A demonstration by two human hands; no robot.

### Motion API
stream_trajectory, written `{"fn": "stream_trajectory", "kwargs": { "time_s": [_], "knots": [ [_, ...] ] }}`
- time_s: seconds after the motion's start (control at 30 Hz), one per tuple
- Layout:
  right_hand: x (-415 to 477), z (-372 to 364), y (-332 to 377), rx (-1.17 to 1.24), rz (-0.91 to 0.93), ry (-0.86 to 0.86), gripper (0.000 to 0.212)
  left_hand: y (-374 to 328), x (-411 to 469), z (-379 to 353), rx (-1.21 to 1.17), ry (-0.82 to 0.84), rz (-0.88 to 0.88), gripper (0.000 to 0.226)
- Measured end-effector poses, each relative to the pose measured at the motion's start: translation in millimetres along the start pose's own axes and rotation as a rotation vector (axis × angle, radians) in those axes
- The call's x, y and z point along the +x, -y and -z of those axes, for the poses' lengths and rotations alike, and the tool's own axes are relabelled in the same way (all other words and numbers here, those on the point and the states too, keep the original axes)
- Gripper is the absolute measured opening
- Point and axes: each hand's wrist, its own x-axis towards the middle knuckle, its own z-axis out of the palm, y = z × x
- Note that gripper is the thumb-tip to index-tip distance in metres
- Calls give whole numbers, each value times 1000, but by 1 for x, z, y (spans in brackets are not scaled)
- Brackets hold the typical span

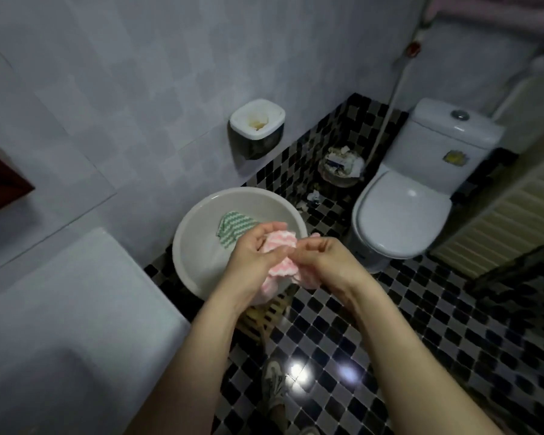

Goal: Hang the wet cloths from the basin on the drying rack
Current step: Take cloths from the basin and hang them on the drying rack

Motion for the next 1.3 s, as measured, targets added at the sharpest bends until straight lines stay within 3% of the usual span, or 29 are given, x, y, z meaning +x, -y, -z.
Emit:
{"fn": "stream_trajectory", "kwargs": {
  "time_s": [0.13,0.33,0.43,0.53,0.6,0.67,0.73,0.77,0.87,1.07,1.2,1.3],
  "knots": [
    [-46,20,4,141,0,-135,9,4,-25,-17,173,189,-7,56],
    [-117,39,-1,537,14,-287,14,0,-60,-49,510,131,-95,45],
    [-137,37,-3,637,-6,-296,12,-6,-66,-58,271,120,-70,38],
    [-159,33,-11,692,43,-281,13,-17,-78,-69,34,440,21,22],
    [-172,29,-15,669,100,-244,15,-20,-89,-74,155,502,27,34],
    [-186,25,-17,582,151,-215,14,-17,-95,-77,166,384,-22,23],
    [-204,22,-27,508,209,-242,30,-12,-103,-75,59,319,-19,5],
    [-211,21,-29,473,229,-235,40,-10,-104,-72,48,303,-30,10],
    [-241,12,-44,373,275,-307,49,-1,-118,-64,245,439,-108,20],
    [-300,-12,-65,316,299,-683,40,5,-176,-75,436,878,-336,18],
    [-333,-24,-83,238,252,-865,32,19,-204,-91,647,871,-564,18],
    [-361,-28,-94,163,231,-975,24,29,-225,-106,640,945,-660,9]
  ]
}}
